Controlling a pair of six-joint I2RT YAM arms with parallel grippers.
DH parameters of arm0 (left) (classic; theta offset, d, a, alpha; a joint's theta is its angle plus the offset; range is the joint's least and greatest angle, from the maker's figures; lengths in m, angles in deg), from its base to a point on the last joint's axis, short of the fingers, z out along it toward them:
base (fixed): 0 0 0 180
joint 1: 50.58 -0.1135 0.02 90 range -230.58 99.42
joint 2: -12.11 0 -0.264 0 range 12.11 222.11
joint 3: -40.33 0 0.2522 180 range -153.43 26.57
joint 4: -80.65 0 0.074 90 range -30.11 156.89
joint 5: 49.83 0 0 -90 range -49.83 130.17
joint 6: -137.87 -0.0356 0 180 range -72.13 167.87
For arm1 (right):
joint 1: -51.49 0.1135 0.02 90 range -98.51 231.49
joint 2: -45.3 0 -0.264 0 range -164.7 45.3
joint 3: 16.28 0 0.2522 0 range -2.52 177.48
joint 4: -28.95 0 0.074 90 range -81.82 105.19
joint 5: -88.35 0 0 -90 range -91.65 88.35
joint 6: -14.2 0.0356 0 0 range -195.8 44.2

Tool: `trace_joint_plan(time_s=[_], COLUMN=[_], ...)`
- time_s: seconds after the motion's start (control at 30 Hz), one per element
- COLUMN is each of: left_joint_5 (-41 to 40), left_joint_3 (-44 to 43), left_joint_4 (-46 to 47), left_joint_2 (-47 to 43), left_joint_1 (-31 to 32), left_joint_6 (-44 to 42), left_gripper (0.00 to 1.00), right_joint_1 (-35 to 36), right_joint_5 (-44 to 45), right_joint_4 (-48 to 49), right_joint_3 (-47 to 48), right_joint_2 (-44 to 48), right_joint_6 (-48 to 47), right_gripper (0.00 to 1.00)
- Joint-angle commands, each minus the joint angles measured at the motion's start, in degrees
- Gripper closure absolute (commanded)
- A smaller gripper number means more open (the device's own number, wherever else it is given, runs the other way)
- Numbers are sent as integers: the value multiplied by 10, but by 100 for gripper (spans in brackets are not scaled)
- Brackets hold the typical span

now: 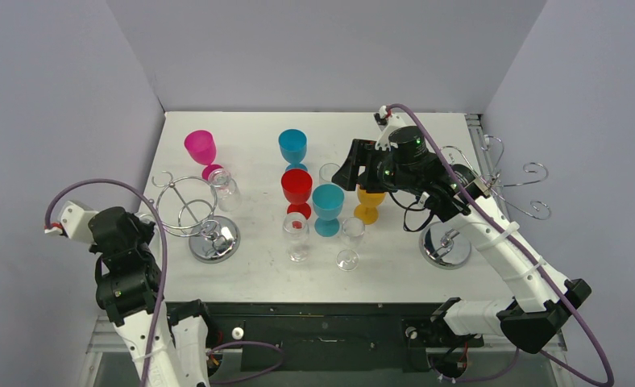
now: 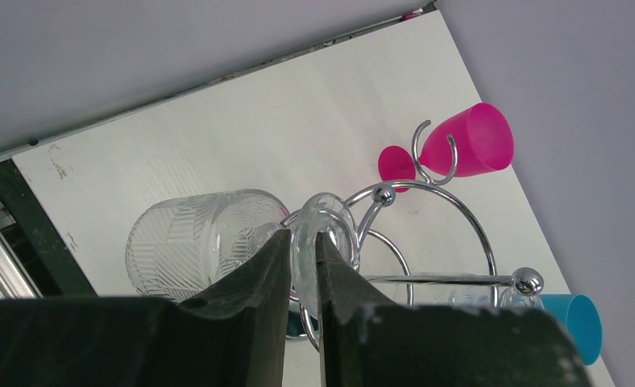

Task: Take the wine glass off the wine glass rack
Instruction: Pick up the wine glass from the wine rack.

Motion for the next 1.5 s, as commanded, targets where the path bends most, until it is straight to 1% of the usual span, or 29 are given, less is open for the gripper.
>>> trace_joint_plan(time_s=[0.0, 0.33, 0.57, 0.87, 1.17, 1.47], left_joint_5=[-20, -42, -36, -50, -44, -53], left_joint_3=[-28, -28, -23, -31, -37, -53], left_joint_4=[5, 13, 31, 31, 39, 28], left_joint_2=[-11, -33, -44, -53, -57, -58], left_joint_1=[-4, -3, 2, 6, 9, 10], left_joint_6=[4, 28, 31, 32, 34, 39], left_gripper=[100, 100, 100, 100, 100, 100], right_joint_1=[3, 7, 7, 8, 7, 26], right_joint_5=[14, 18, 21, 21, 23, -27], right_joint_4=[22, 22, 21, 22, 23, 38], right_joint_3=[0, -2, -4, -3, -4, 20], right_joint_2=[10, 11, 11, 11, 11, -11], right_joint_6=[-10, -10, -12, -11, -11, -12], right_gripper=[36, 37, 37, 37, 37, 36])
